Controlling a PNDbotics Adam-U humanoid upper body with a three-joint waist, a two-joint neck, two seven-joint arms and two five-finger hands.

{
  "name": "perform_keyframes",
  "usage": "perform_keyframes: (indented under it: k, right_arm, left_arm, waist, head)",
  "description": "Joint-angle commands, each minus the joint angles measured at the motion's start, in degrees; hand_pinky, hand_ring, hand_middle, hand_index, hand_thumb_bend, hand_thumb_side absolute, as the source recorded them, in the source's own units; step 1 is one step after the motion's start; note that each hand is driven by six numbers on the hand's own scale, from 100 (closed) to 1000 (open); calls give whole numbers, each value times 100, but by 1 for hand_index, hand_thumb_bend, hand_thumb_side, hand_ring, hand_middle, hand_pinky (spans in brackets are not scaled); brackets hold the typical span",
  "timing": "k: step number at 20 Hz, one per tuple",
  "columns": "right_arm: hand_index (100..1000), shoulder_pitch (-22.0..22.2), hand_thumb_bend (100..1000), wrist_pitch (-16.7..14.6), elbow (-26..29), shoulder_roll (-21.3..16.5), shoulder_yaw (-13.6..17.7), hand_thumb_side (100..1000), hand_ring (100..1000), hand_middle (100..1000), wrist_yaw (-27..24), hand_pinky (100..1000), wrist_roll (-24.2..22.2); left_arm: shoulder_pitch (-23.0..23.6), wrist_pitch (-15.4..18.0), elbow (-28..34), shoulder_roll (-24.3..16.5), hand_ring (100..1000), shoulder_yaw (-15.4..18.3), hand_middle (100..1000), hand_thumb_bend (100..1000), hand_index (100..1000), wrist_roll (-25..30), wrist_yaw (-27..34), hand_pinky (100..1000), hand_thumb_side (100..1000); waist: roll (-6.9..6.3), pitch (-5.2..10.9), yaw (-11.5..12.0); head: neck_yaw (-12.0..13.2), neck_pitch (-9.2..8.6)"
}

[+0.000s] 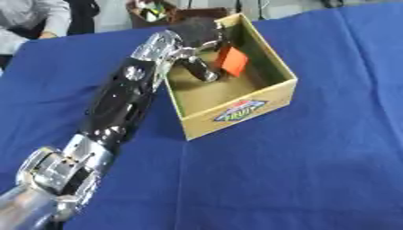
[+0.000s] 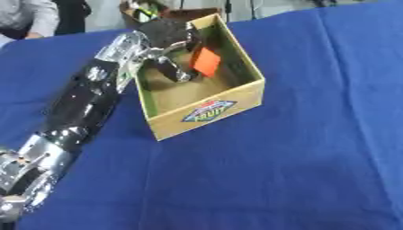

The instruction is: Pick up objects on the table and place them in the box.

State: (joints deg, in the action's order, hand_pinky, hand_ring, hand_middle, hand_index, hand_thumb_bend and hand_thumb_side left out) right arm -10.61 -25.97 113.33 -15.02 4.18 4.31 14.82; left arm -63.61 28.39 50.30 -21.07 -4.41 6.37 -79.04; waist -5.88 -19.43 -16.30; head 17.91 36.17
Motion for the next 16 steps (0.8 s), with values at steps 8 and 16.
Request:
perform_keyframes:
  k: [8, 16]
  right_arm:
    - [660, -30, 100, -24, 127, -119, 19, 809, 600, 498, -44, 734, -11]
    - [660, -8, 100, -38, 127, -126, 49, 809, 600, 497, -64, 733, 32]
  left_arm:
    - [25, -29, 48, -8, 808, 5, 767, 301, 945, 193, -254, 542, 1000]
    - [202, -531, 653, -156, 723, 424, 716, 432, 969, -549, 1065, 357, 1000]
  waist:
    - [80, 96, 1]
    - [133, 119, 110]
  head:
    - [-53, 9]
    - [-145, 9]
